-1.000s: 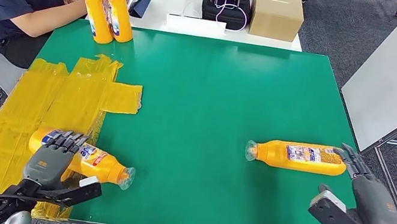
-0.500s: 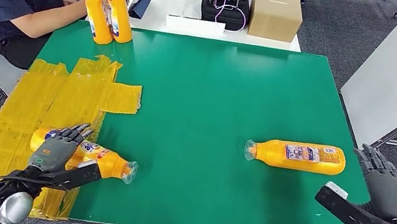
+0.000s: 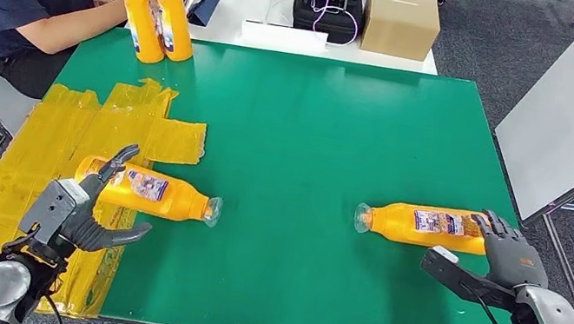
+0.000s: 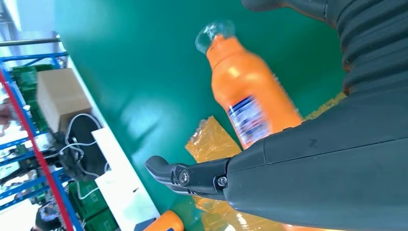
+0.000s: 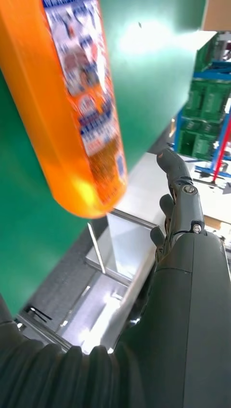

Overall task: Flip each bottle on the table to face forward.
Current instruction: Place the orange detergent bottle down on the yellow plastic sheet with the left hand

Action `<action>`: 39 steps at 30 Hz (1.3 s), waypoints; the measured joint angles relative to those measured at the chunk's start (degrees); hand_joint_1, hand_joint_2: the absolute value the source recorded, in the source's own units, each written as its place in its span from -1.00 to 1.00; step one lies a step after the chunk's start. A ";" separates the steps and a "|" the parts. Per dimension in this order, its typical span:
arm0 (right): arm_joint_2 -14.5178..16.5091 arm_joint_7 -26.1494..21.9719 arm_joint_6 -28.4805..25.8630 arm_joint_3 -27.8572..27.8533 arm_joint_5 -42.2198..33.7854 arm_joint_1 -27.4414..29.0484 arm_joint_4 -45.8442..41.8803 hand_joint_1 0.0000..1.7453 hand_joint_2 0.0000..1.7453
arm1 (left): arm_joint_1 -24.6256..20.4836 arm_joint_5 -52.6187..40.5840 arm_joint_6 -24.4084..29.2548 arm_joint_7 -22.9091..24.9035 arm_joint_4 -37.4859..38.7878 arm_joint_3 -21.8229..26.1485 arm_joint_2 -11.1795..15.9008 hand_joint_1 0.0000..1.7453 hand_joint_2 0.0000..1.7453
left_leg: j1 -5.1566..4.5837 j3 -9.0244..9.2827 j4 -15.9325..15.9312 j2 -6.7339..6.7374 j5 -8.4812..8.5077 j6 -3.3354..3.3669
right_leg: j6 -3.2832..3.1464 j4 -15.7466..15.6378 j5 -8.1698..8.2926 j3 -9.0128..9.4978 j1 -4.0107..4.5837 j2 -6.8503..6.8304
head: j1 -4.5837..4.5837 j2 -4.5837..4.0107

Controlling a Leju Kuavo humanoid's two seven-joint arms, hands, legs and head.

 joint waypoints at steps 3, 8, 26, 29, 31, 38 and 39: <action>1.33 -0.14 -0.56 1.46 0.61 -2.04 3.16 -1.00 1.00 | 0.27 1.08 -0.45 -0.12 -1.00 0.26 -0.39 -1.00 1.00 | 0.01 -0.01 0.00 0.05 0.00 0.00 | 0.00 0.01 0.00 -0.02 0.03 0.01 | -0.01 0.00; 2.85 -0.17 -0.78 3.01 1.09 -4.09 6.47 -1.00 1.00 | 0.58 1.71 -0.60 -0.23 -2.11 0.28 -0.67 -1.00 1.00 | 0.01 -0.03 0.00 -0.01 0.00 0.00 | 0.00 0.01 0.00 -0.03 0.01 -0.01 | 0.00 0.00; 3.89 -0.55 -1.56 6.61 11.24 -14.74 22.76 -1.00 1.00 | 0.11 3.97 -1.69 -1.39 -3.47 0.22 -0.72 -1.00 1.00 | 0.00 -0.03 0.03 0.00 0.01 0.01 | 0.01 0.01 0.00 -0.04 -0.04 0.00 | 0.01 0.00; 3.89 -0.82 -1.51 7.01 11.81 -15.87 25.49 -1.00 1.00 | -0.37 4.30 -1.88 -1.63 -3.42 0.21 -0.72 -1.00 1.00 | 0.00 -0.03 0.03 -0.02 0.01 0.01 | 0.01 0.01 0.00 -0.04 -0.03 -0.01 | 0.01 0.00; 3.92 -1.42 -1.50 7.27 11.97 -16.59 27.67 -1.00 1.00 | -0.94 4.55 -2.10 -1.74 -3.26 0.19 -0.72 -1.00 1.00 | 0.00 -0.03 0.03 -0.02 0.01 0.01 | 0.01 0.01 0.00 -0.04 -0.03 -0.01 | 0.00 0.00; 4.21 -6.26 -1.56 8.67 11.75 -19.14 36.89 -0.08 1.00 | -4.52 5.00 -2.87 -2.08 -1.06 -0.47 -0.73 -1.00 1.00 | 0.03 0.25 0.03 0.01 0.00 0.02 | 0.01 -0.02 0.00 0.18 -0.02 -0.02 | 0.02 0.00; 4.26 -6.63 -1.55 8.87 11.70 -19.43 37.93 0.42 1.00 | -5.00 5.01 -2.94 -2.14 -0.71 -0.69 -0.73 -1.00 1.00 | 0.03 0.32 0.03 0.02 0.00 0.02 | 0.01 -0.03 0.00 0.24 -0.02 -0.02 | 0.04 0.00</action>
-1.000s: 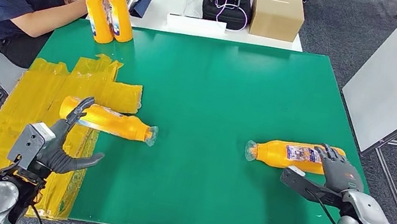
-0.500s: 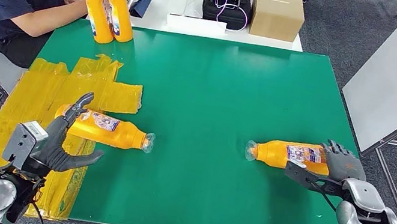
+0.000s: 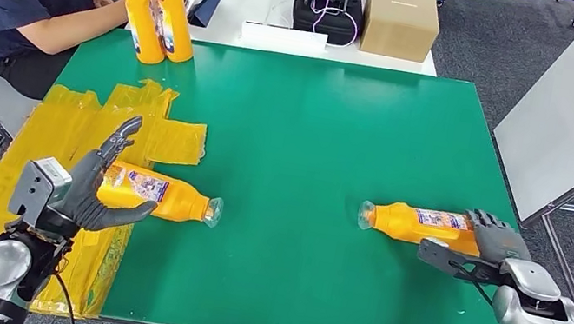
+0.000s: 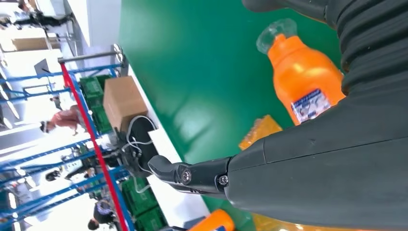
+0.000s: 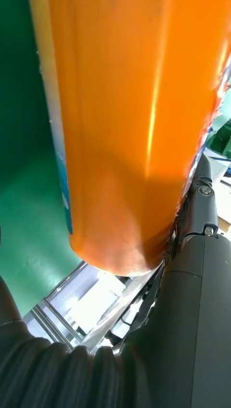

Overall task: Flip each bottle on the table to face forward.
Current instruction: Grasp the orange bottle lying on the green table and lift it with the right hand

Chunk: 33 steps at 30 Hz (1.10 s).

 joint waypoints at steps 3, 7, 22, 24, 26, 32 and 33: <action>0.14 -1.32 0.19 0.65 -0.10 -0.72 2.25 1.00 1.00 | -1.01 0.09 -0.10 -0.14 0.79 -0.56 -0.01 -1.00 1.00 | 0.00 0.26 0.00 0.01 -0.03 0.00 | -0.01 -0.06 -0.02 -0.03 0.00 0.00 | -0.02 0.00; 0.39 -3.76 0.67 2.23 -0.31 -1.39 4.51 1.00 1.00 | -3.49 0.59 -0.27 0.37 2.37 -1.99 -0.15 -1.00 1.00 | 0.05 0.65 -0.02 0.02 -0.13 0.01 | -0.03 -0.16 -0.07 0.08 0.06 0.00 | 0.01 0.00; 3.01 0.23 -2.15 4.03 -6.52 -0.90 4.93 1.00 1.00 | -3.93 3.99 0.53 1.47 3.61 -4.43 -0.42 -1.00 1.00 | 0.16 1.46 -0.04 0.44 -0.31 -0.04 | -0.04 -0.17 -0.03 1.24 0.17 0.46 | 0.02 0.00; 4.72 0.57 -4.28 1.91 -12.31 1.25 2.04 1.00 1.00 | -1.27 7.95 -0.73 2.24 2.28 -4.09 -0.40 -1.00 1.00 | 0.18 1.48 -0.05 0.59 -0.32 -0.06 | -0.03 -0.16 -0.01 1.46 0.20 0.61 | 0.03 0.00; 7.28 2.33 -6.06 -0.99 -19.47 4.79 -3.91 1.00 1.00 | 2.43 12.51 -2.19 3.15 -0.04 -3.41 -0.44 -1.00 1.00 | 0.19 1.42 -0.05 0.70 -0.33 -0.07 | -0.03 -0.14 -0.01 1.34 0.25 0.75 | 0.02 0.00; 17.70 9.10 -6.33 -9.26 -46.35 17.51 -28.50 1.00 1.00 | 11.05 16.88 -3.67 4.61 -6.81 -1.66 -1.44 -1.00 1.00 | 0.29 0.37 -0.04 0.09 -0.08 -0.23 | -0.08 0.03 -0.05 0.29 0.25 0.21 | -0.09 0.00; 18.54 8.87 -6.79 -9.83 -47.02 18.64 -31.25 1.00 1.00 | 11.70 17.05 -3.66 4.84 -7.45 -1.59 -1.60 -1.00 1.00 | 0.30 0.20 -0.04 -0.07 -0.02 -0.23 | -0.08 0.05 -0.06 0.18 0.25 0.03 | -0.07 0.00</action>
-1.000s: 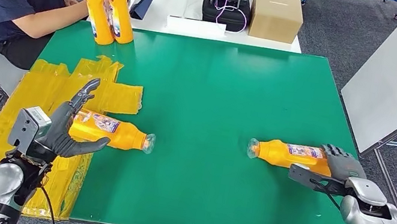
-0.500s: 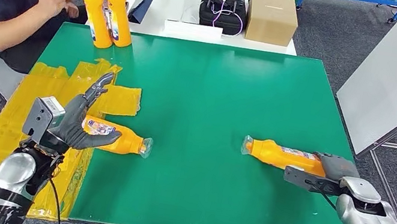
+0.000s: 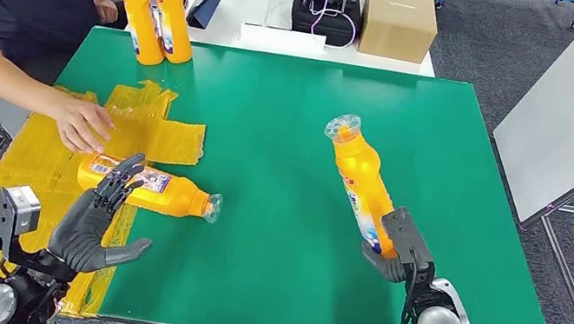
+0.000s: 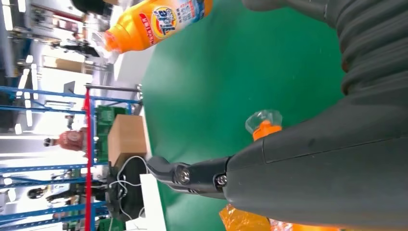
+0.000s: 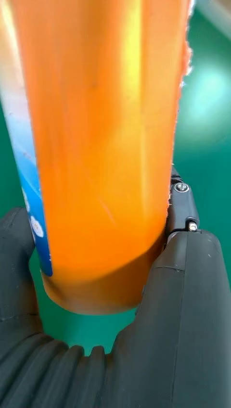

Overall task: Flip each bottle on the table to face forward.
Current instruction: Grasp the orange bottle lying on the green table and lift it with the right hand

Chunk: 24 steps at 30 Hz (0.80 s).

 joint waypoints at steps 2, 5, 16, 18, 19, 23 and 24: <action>1.43 -1.33 -1.37 -0.99 -0.53 1.76 -5.00 1.00 1.00 | 1.19 0.13 0.02 0.39 -1.17 0.07 -0.37 -1.00 1.00 | -0.01 -0.24 0.00 -0.16 0.05 0.01 | 0.00 0.01 0.00 -0.14 -0.01 -0.16 | 0.05 0.00; 3.39 -1.98 -2.24 -1.44 -1.68 3.71 -11.40 1.00 1.00 | 2.52 -0.44 0.18 0.52 -2.67 0.03 -0.76 -1.00 1.00 | -0.05 -0.35 0.00 -0.07 0.04 0.02 | 0.01 0.01 0.02 -0.29 -0.05 -0.08 | 0.05 0.00; 7.65 -2.09 -2.27 3.83 -2.65 6.83 -17.62 1.00 1.00 | 4.11 8.88 -1.89 2.74 -4.33 -2.21 -1.43 -1.00 1.00 | -0.11 -0.49 0.00 -0.09 0.04 0.03 | 0.02 0.00 0.02 -0.45 -0.13 -0.06 | 0.04 0.00; 8.40 -2.12 -2.16 6.12 -2.33 6.87 -17.53 1.00 1.00 | 4.10 9.28 -1.94 2.92 -4.42 -3.05 -1.54 -1.00 1.00 | -0.10 -0.49 0.00 -0.08 0.04 0.03 | 0.02 0.00 0.01 -0.46 -0.12 -0.07 | 0.04 0.00; 8.73 -2.13 -2.16 7.20 -2.19 6.87 -17.47 1.00 1.00 | 4.10 9.40 -1.91 2.98 -4.45 -3.42 -1.61 -1.00 1.00 | -0.10 -0.49 0.00 -0.08 0.04 0.03 | 0.01 0.00 0.01 -0.46 -0.12 -0.07 | 0.04 0.00; 9.47 -2.13 -2.29 9.78 -1.94 6.85 -17.24 1.00 1.00 | 4.09 9.47 -1.72 3.08 -4.54 -4.39 -1.78 -1.00 1.00 | -0.09 -0.51 0.00 -0.08 0.04 0.03 | 0.01 0.01 0.01 -0.47 -0.12 -0.07 | 0.04 0.00; 9.51 -2.13 -2.33 10.13 -1.94 6.84 -17.20 1.00 1.00 | 4.09 9.49 -1.70 3.09 -4.57 -4.56 -1.79 -1.00 1.00 | -0.09 -0.52 0.00 -0.08 0.04 0.03 | 0.01 0.01 0.01 -0.48 -0.12 -0.07 | 0.04 0.00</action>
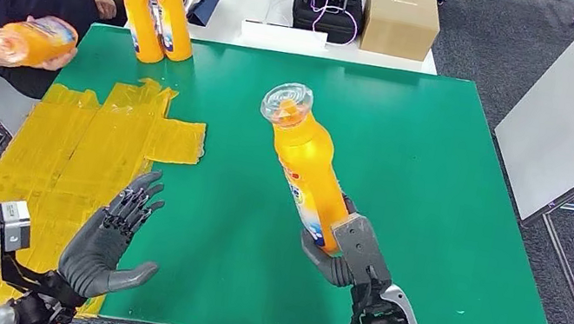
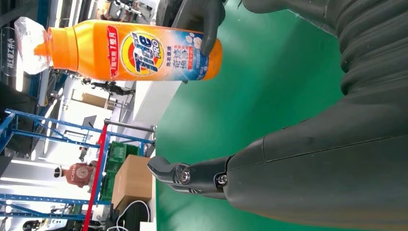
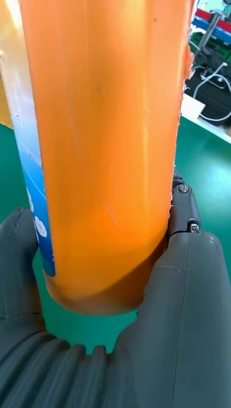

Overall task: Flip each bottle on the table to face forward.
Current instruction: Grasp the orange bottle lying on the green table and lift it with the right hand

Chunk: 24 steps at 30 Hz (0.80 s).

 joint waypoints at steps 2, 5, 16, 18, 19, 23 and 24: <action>0.01 0.00 0.01 0.56 -0.14 0.00 0.04 1.00 1.00 | 0.00 0.05 -0.01 0.00 -0.04 -0.23 -0.01 -1.00 1.00 | -0.01 -0.02 0.00 0.00 0.00 0.00 | 0.00 0.00 0.00 -0.01 0.00 0.00 | 0.01 0.00; 0.11 -0.01 0.98 1.81 -0.46 -0.19 0.24 1.00 1.00 | -0.05 0.26 -0.27 -0.01 -0.21 -0.57 -0.03 -1.00 1.00 | -0.02 -0.03 0.00 0.00 0.00 0.00 | 0.00 0.00 0.00 -0.01 0.00 0.00 | 0.02 0.00; 2.30 -1.52 3.64 19.64 0.96 -6.85 5.88 1.00 1.00 | -2.16 1.13 0.22 0.78 -0.33 -5.54 -1.01 -1.00 1.00 | 0.03 -0.03 0.00 0.02 0.02 -0.02 | 0.00 0.02 0.00 -0.04 0.02 0.00 | -0.01 0.00; 2.35 -1.72 4.02 22.87 0.75 -7.81 6.56 1.00 1.00 | -2.39 1.18 0.40 0.77 -0.32 -5.93 -1.08 -1.00 1.00 | 0.04 -0.04 0.00 0.03 0.02 -0.02 | 0.00 0.02 0.00 -0.05 0.02 0.01 | 0.00 0.00; 2.34 -1.81 4.17 24.33 0.61 -8.23 6.94 1.00 1.00 | -2.54 1.21 0.47 0.76 -0.32 -6.04 -1.10 -1.00 1.00 | 0.04 -0.05 0.00 0.02 0.02 -0.02 | 0.00 0.02 0.00 -0.06 0.02 0.00 | 0.01 0.00; 2.28 -2.05 4.36 28.33 -0.49 -9.84 8.64 1.00 1.00 | -3.01 1.27 0.51 0.75 -0.31 -6.26 -1.11 -1.00 1.00 | 0.02 -0.07 0.00 0.02 0.02 -0.02 | 0.00 0.01 0.00 -0.07 0.01 0.01 | 0.02 0.00; 2.28 -2.15 4.21 29.09 -1.06 -10.25 9.16 1.00 1.00 | -3.07 1.27 0.50 0.75 -0.31 -6.29 -1.11 -1.00 1.00 | 0.01 -0.06 0.00 0.04 0.02 -0.02 | 0.00 0.01 0.00 -0.07 0.01 0.01 | 0.02 0.00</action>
